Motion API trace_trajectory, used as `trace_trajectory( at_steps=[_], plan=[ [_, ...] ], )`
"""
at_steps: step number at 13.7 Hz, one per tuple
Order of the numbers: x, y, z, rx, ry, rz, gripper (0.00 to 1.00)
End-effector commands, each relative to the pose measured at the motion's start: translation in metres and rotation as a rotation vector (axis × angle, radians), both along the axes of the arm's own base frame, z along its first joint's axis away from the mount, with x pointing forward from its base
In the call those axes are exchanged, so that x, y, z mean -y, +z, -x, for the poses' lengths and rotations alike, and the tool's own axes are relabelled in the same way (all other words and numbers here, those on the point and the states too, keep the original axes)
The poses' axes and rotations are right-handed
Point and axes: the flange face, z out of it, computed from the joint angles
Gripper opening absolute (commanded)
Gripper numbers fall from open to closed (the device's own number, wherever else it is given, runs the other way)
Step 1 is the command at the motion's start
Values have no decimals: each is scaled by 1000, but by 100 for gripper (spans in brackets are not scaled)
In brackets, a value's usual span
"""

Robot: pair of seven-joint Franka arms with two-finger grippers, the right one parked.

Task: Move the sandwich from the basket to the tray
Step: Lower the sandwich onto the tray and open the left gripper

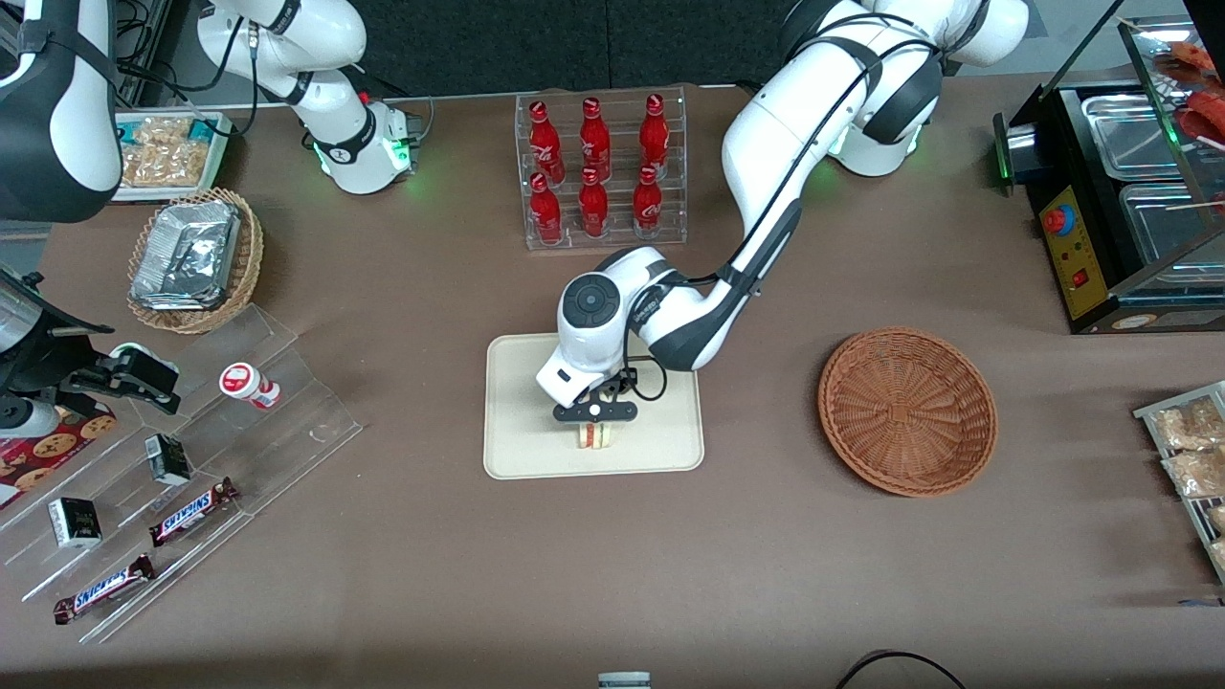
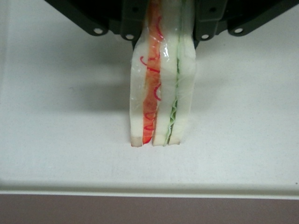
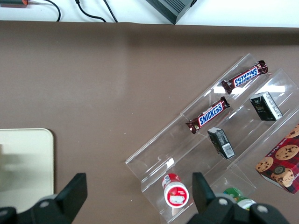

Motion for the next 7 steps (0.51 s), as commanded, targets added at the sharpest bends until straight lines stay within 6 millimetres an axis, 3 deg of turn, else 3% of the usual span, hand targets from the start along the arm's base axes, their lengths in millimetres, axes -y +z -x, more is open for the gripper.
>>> trace_trajectory(
  at_steps=[1, 3, 4, 6, 7],
  plan=[
    [-3, 44, -10, 8, 34, -28, 100],
    [-16, 105, -17, -19, 44, -34, 100],
    [-59, 146, -49, -30, 102, 14, 100],
    [-107, 197, -55, -51, 127, 39, 100],
    [-140, 214, -56, -60, 108, 44, 100]
  ],
)
